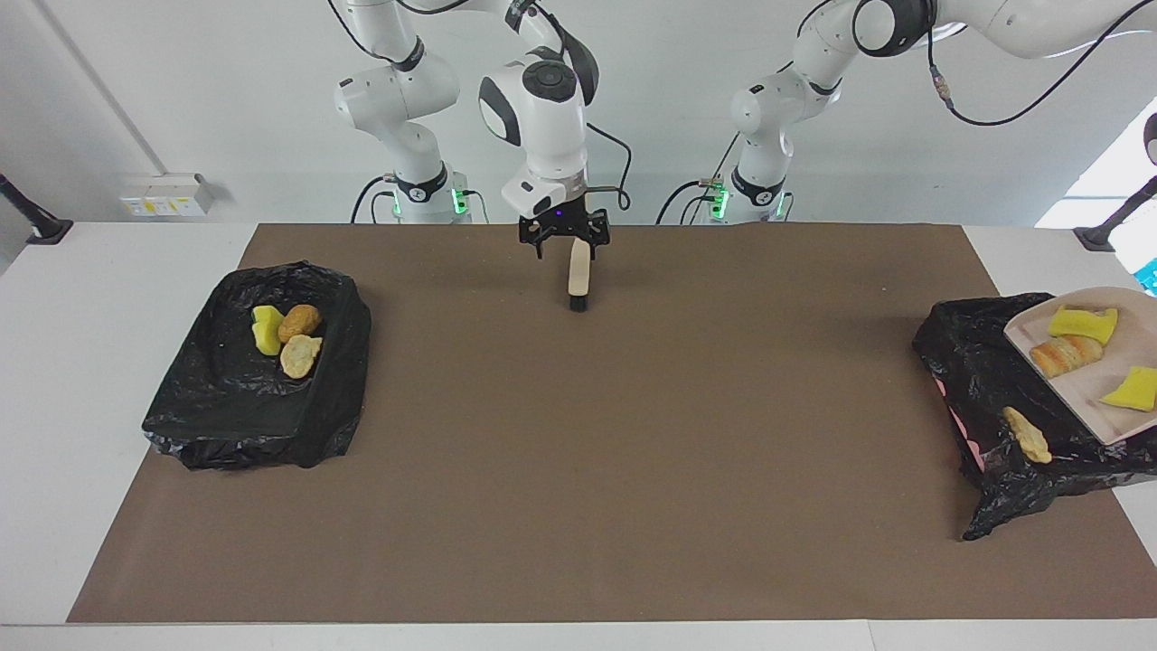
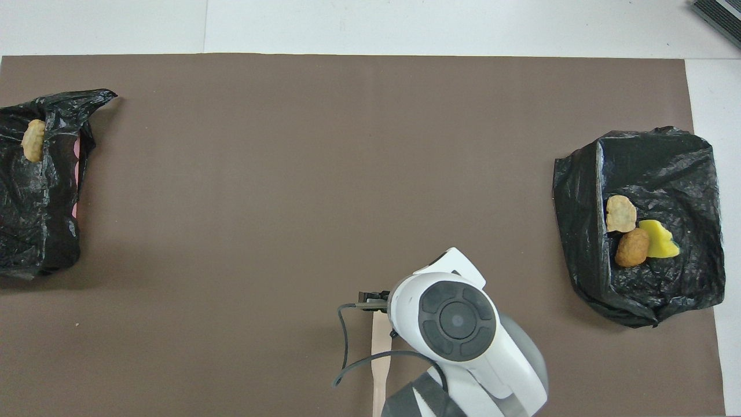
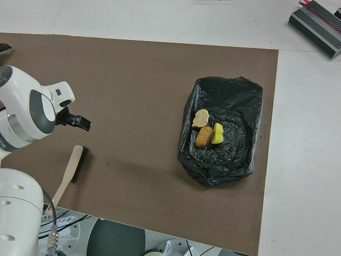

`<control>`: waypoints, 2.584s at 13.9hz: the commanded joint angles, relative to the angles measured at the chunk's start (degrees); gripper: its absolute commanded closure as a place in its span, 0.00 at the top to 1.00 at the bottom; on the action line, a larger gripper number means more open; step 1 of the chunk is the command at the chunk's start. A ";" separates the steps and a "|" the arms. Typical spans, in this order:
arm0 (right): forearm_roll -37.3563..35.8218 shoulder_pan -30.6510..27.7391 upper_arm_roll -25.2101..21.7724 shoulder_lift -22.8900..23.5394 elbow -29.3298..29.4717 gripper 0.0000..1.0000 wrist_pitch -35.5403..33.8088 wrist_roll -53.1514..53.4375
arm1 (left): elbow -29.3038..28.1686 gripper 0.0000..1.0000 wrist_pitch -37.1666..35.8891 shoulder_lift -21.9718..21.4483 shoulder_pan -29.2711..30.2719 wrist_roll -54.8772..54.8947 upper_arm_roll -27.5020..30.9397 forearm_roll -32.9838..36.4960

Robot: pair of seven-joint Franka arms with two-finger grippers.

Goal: Sweep and dump trash in bin

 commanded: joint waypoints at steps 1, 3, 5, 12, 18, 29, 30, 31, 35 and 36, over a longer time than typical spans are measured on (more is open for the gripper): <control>-1.02 -4.77 0.64 0.12 6.39 1.00 -6.64 -4.80 | -0.34 0.00 0.35 -0.66 -1.80 -3.00 0.67 6.15; -0.94 -6.71 0.47 -0.23 9.92 1.00 -11.13 -6.74 | -1.31 0.00 0.26 -1.54 -3.03 -6.07 0.67 10.19; -0.93 -9.16 0.38 -0.41 12.82 1.00 -14.39 -9.72 | -2.10 0.00 -0.26 -2.51 -3.82 -9.07 0.67 12.93; -0.94 -14.10 -4.52 -1.45 20.13 1.00 -25.81 -18.15 | -2.45 0.00 -9.83 -4.97 -10.06 -21.64 0.58 25.50; -1.11 -8.66 -22.54 -4.98 20.39 1.00 -30.22 -33.18 | -5.79 0.00 -13.25 -7.26 -13.21 -21.82 -0.04 24.10; -0.58 -12.25 -21.68 -3.84 18.55 1.00 -26.45 -34.34 | -6.14 0.00 -27.33 -7.87 -22.37 -47.28 -0.12 7.08; -0.84 -12.34 -21.25 -3.49 19.24 1.00 -27.05 -35.48 | -6.23 0.00 -28.12 -7.96 -22.29 -49.32 -0.12 4.26; -1.11 -12.52 -20.81 -2.79 20.55 1.00 -28.19 -36.01 | -6.23 0.00 -28.39 -8.05 -22.20 -50.73 -0.12 1.45; -1.72 -12.60 -20.19 -0.32 22.23 1.00 -29.60 -36.28 | -10.18 0.00 -27.78 -10.50 -22.11 -62.75 -0.12 -7.26; -2.86 -12.61 -20.19 0.55 23.72 1.00 -31.09 -36.37 | -11.23 0.00 -27.69 -11.21 -21.85 -65.13 -0.12 -10.06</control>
